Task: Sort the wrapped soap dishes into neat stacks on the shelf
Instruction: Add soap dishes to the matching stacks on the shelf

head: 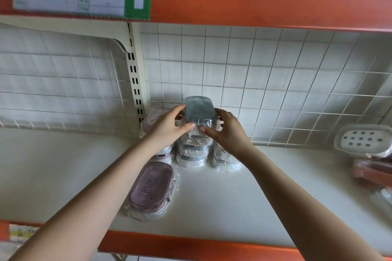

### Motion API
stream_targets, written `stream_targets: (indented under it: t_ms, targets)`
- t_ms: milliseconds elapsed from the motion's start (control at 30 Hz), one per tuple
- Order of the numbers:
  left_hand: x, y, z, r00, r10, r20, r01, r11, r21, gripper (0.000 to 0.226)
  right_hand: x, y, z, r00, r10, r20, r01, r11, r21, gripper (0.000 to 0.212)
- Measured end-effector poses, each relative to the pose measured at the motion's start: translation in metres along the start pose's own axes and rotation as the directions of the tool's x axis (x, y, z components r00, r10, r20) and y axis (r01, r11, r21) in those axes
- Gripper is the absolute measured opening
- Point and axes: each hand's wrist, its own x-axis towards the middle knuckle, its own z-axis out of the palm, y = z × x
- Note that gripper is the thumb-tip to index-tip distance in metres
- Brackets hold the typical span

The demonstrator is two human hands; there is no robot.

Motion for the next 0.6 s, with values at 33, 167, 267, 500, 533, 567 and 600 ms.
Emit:
stream_targets:
  t_ms: [33,167,267,500,533,567,600]
  targets:
    - [0.001,-0.001,0.002,1.0,0.001,-0.012,-0.001,1.0,0.021,0.071,0.001,0.001,0.0,1.0,0.0,0.0,0.0,1.0,-0.016,0.076]
    - [0.003,0.0,0.005,1.0,0.002,-0.017,0.0,0.994,0.108,0.068,0.003,0.002,0.002,1.0,0.002,0.005,-0.001,0.998,-0.057,0.076]
    - [0.004,-0.001,0.006,0.999,-0.005,-0.034,0.011,0.987,0.158,0.066,0.003,0.003,0.005,1.0,0.008,0.005,-0.008,0.996,-0.09,0.075]
    - [-0.006,0.013,0.004,0.981,0.061,-0.182,0.025,0.899,0.438,0.055,0.001,-0.008,0.007,0.998,0.057,0.024,-0.052,0.982,-0.179,0.077]
    - [-0.01,0.014,0.003,0.972,0.089,-0.215,0.017,0.895,0.446,0.052,-0.002,-0.011,0.006,0.999,0.048,0.007,-0.046,0.98,-0.195,0.08]
    - [-0.014,0.014,0.002,0.959,0.123,-0.254,-0.002,0.903,0.431,0.048,-0.006,-0.014,0.007,0.999,0.013,-0.032,-0.02,0.975,-0.22,0.082]
    - [-0.018,0.013,0.001,0.941,0.159,-0.298,-0.029,0.916,0.399,0.041,-0.012,-0.019,0.007,0.995,-0.055,-0.087,0.031,0.966,-0.255,0.079]
